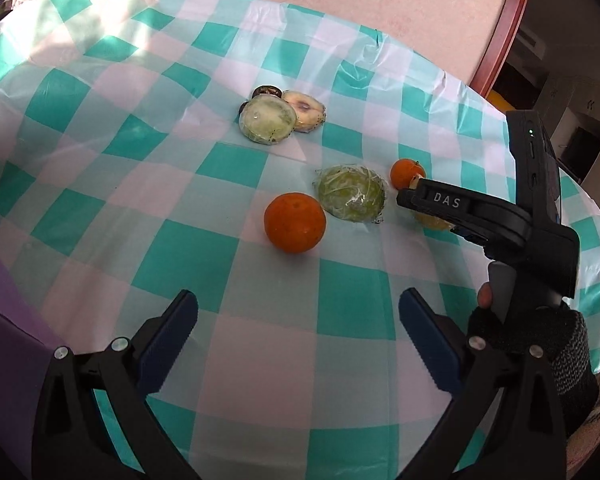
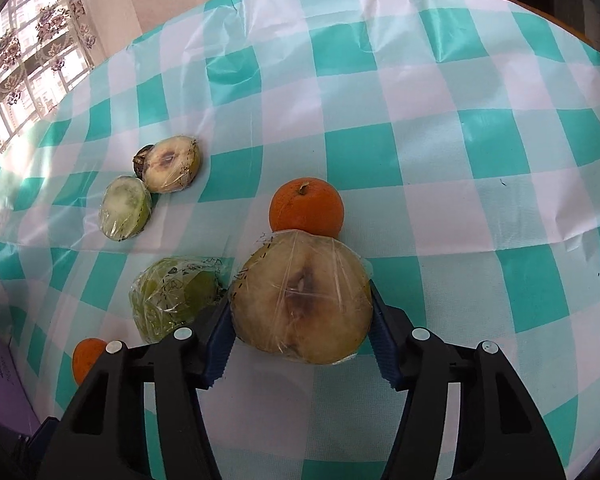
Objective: Organize fruits
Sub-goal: 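Grasp the wrapped cut fruit half with the right gripper while the left gripper grasps an orange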
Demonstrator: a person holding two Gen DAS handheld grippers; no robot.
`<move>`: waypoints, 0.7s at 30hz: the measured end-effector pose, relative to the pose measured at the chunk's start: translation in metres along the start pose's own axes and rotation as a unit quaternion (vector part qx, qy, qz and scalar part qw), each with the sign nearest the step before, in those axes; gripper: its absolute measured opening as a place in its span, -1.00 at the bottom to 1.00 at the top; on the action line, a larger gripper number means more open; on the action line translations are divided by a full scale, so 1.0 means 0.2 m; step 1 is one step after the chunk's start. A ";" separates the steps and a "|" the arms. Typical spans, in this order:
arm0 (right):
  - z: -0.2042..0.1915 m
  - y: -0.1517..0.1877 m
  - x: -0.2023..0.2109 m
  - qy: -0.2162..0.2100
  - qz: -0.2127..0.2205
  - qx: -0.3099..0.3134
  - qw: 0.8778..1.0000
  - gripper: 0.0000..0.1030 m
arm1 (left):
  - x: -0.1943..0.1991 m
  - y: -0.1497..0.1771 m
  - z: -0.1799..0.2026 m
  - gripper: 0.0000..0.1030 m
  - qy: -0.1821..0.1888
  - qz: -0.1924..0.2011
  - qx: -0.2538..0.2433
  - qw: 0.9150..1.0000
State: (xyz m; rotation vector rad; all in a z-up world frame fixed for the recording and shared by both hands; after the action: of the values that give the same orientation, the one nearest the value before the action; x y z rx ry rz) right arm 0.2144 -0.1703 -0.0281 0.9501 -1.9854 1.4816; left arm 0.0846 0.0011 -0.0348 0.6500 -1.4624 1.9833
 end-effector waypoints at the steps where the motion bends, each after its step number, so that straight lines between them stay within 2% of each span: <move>1: 0.03 0.00 0.02 -0.018 0.006 -0.022 1.000 0.12 | -0.01 -0.01 0.00 0.96 -0.003 0.001 0.004 1.000; 3: 0.07 0.00 0.03 -0.029 0.011 -0.041 0.999 0.12 | -0.06 -0.05 0.00 0.96 -0.010 -0.005 0.010 1.000; 10: 0.01 0.00 0.04 -0.055 0.012 -0.021 0.998 0.13 | -0.24 -0.18 0.00 0.93 -0.051 -0.025 0.011 0.998; 15: 0.01 -0.01 0.03 -0.061 0.010 -0.020 0.998 0.13 | -0.30 -0.20 0.05 0.43 -0.080 -0.037 -0.028 0.996; 16: 0.01 0.00 0.04 -0.061 0.011 -0.019 0.998 0.13 | -0.31 -0.20 0.06 0.26 -0.086 -0.037 -0.036 0.995; 17: 0.00 0.00 0.04 -0.061 0.010 -0.018 0.998 0.13 | -0.31 -0.20 0.06 -0.04 -0.089 -0.034 -0.042 0.995; 18: 0.00 0.00 0.04 -0.060 0.010 -0.016 0.998 0.13 | -0.30 -0.20 0.05 -0.19 -0.096 -0.031 -0.042 0.994; 21: 0.01 0.00 0.04 -0.059 0.011 -0.018 0.998 0.13 | -0.29 -0.20 0.04 -0.23 -0.079 -0.027 -0.030 0.996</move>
State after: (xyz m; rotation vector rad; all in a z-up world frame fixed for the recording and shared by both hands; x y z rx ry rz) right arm 0.2099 -0.1734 -0.0225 1.0245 -2.1060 1.4260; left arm 0.1549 -0.0072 -0.0460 0.8267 -1.5745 1.8750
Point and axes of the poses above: each gripper's, at about its wrist camera, not at the fingertips, and x roughly against the way its jaws point, z to its right, y to its underside, the point moved 8 cm from there along -x, roughly the way its jaws point
